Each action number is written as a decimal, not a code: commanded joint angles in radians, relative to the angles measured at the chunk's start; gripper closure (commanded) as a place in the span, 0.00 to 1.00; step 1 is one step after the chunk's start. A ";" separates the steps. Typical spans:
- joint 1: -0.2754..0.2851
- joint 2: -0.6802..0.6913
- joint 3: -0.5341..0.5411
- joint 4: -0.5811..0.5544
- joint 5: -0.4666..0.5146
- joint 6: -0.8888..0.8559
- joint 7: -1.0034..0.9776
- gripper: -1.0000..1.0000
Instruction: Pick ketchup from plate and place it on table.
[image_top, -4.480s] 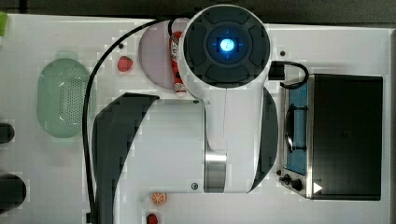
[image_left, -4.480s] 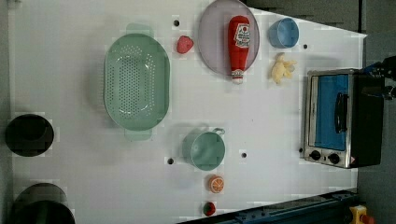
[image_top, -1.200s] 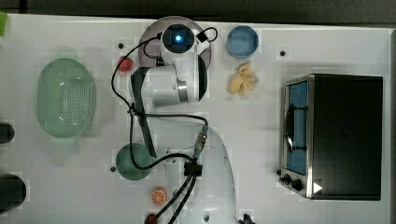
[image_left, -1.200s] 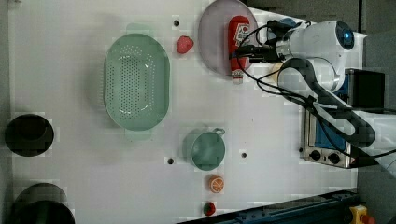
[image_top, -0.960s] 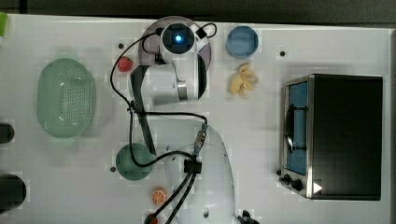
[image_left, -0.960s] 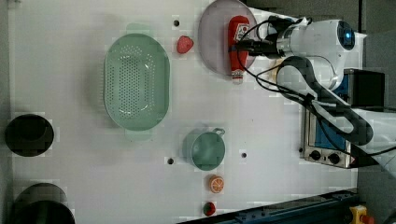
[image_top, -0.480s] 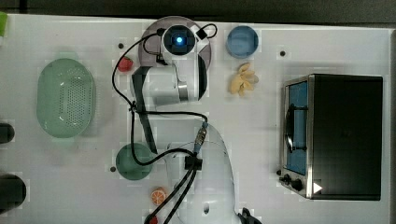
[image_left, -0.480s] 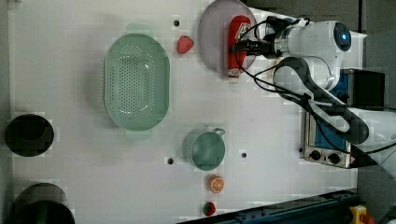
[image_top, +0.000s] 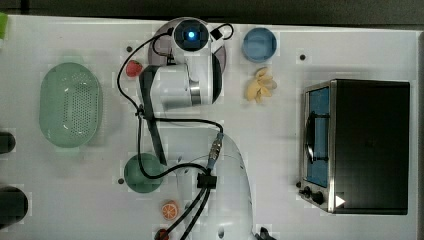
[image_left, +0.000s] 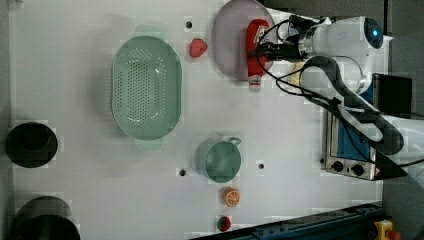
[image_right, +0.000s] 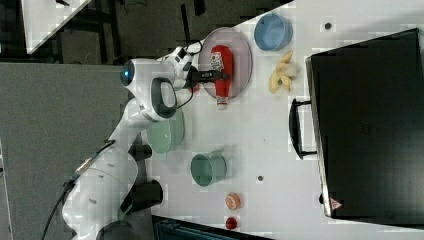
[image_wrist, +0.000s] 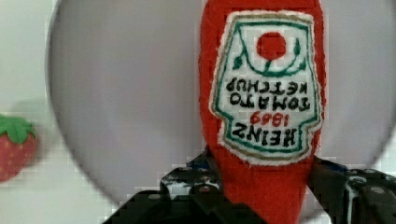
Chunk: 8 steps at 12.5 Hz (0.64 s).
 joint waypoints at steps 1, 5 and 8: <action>-0.031 -0.183 -0.004 0.043 0.001 -0.089 0.062 0.42; -0.075 -0.335 -0.004 0.039 0.097 -0.262 0.062 0.42; -0.112 -0.427 -0.019 0.035 0.171 -0.398 0.063 0.42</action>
